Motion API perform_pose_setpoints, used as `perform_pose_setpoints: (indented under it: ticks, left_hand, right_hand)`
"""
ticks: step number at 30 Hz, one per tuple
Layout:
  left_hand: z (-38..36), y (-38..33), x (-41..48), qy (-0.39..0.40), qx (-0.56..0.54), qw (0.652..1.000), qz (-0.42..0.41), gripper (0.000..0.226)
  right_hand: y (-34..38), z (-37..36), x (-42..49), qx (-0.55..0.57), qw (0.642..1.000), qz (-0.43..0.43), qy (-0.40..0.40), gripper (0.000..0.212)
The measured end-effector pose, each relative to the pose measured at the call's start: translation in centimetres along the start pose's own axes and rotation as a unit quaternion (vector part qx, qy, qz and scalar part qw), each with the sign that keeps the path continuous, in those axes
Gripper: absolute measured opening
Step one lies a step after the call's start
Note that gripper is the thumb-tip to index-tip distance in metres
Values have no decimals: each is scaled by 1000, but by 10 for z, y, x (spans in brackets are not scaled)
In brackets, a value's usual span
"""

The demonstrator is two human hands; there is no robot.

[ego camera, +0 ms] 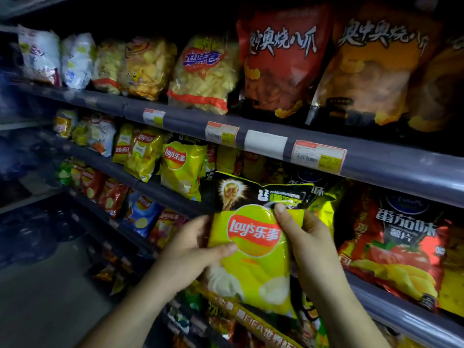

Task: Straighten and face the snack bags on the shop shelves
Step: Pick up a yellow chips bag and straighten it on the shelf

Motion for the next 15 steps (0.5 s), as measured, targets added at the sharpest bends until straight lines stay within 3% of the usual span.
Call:
perform_pose_setpoints:
  ticks: [4,8,11,15]
  left_hand:
    - [47,-8,41,-52,-42,997,-33,29]
    - [66,-20,87,-50,-14,996,-74,24]
    - [72,-21,127,-61,-7,994,-91,27]
    - [62,-16,165,-56,44,993,-99,39]
  right_hand:
    - [-15,-25,17,-100,995,1,28,78]
    - [-22,-46,38,-194,980,31,-22,57]
    - [-14,-58,56,-246,964,54,-89,53]
    - [-19,-71,73,-313,943,1,-111,39]
Point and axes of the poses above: each hand's wrist, its own x-axis towards the middle knuckle, its own z-axis out of the back of the hand, y = z × x, the point moved 8 cm from there along x, towards the middle knuckle, and after that the axes turned 5 degrees about z, right-handed, at the moved point
